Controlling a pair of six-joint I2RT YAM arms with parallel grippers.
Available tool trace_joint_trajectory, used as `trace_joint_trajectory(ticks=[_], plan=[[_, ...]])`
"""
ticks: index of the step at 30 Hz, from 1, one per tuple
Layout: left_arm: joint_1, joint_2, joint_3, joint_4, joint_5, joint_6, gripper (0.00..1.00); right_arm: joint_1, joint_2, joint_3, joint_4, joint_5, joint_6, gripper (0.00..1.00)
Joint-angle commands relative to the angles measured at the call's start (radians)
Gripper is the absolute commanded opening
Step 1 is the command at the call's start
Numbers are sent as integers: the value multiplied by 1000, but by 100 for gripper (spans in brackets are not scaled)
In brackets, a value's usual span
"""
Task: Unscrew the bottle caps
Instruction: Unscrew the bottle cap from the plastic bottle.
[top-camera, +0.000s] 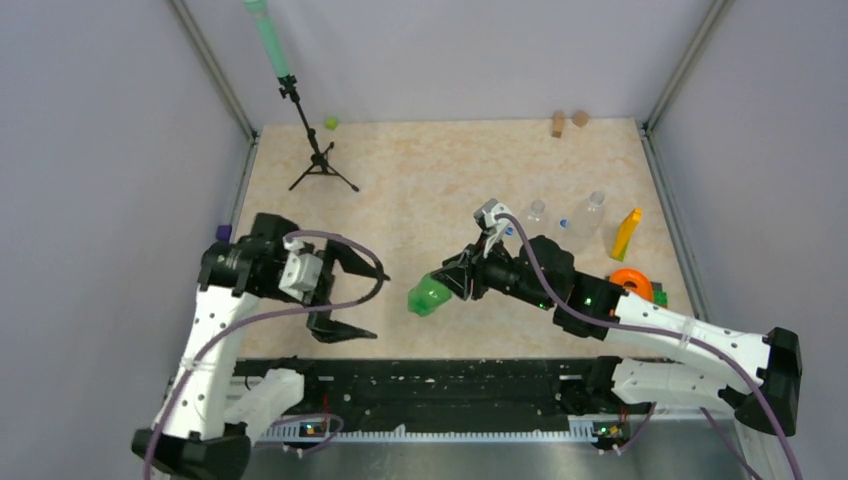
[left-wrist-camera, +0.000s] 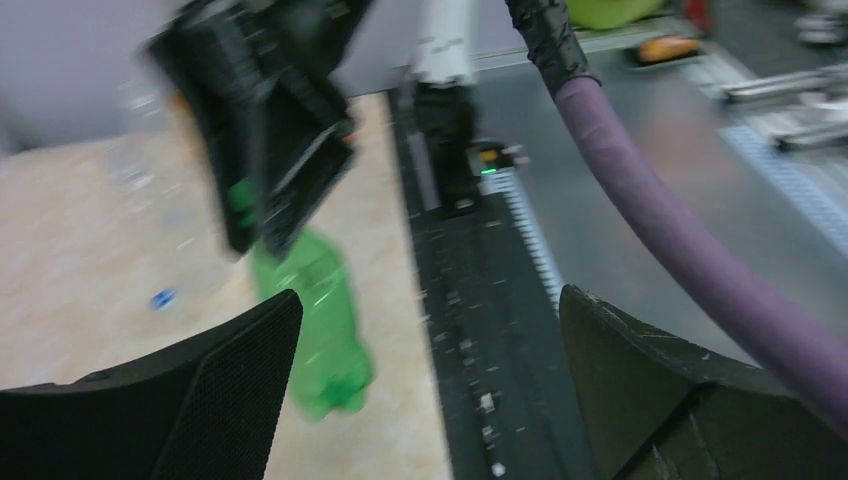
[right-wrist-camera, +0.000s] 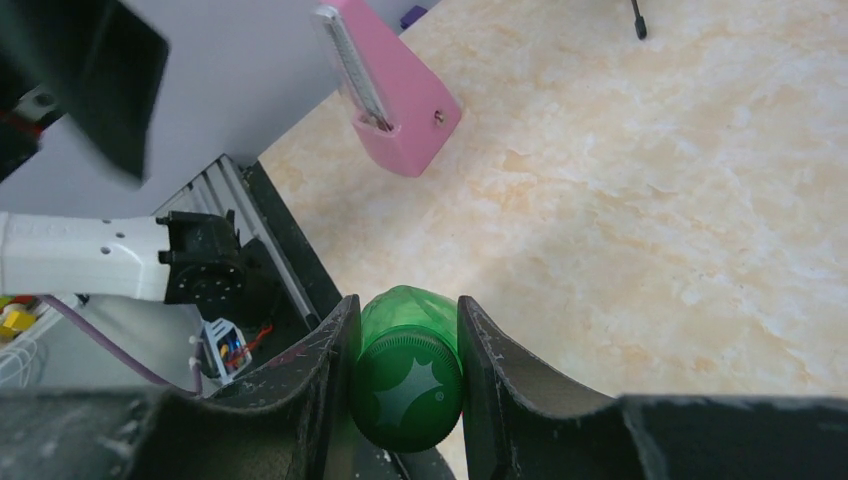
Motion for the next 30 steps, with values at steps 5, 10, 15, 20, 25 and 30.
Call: trace_joint_trajectory(ticks=[5, 10, 15, 20, 25, 30], plan=[[-742, 188, 93, -20, 129, -73, 99, 1, -66, -57, 45, 53, 23, 0], [-836, 353, -65, -25, 120, 107, 98, 2, -93, -64, 8, 78, 25, 0], [-820, 526, -192, -26, 119, 309, 98, 1, -105, -60, -40, 102, 25, 0], [-717, 516, -258, -25, 119, 390, 98, 1, -104, -66, -43, 119, 23, 0], [-516, 337, -227, -23, 122, 323, 98, 1, -91, -64, -39, 115, 23, 0], [-248, 125, -172, -21, 126, 200, 98, 1, -88, -65, -18, 101, 27, 0]])
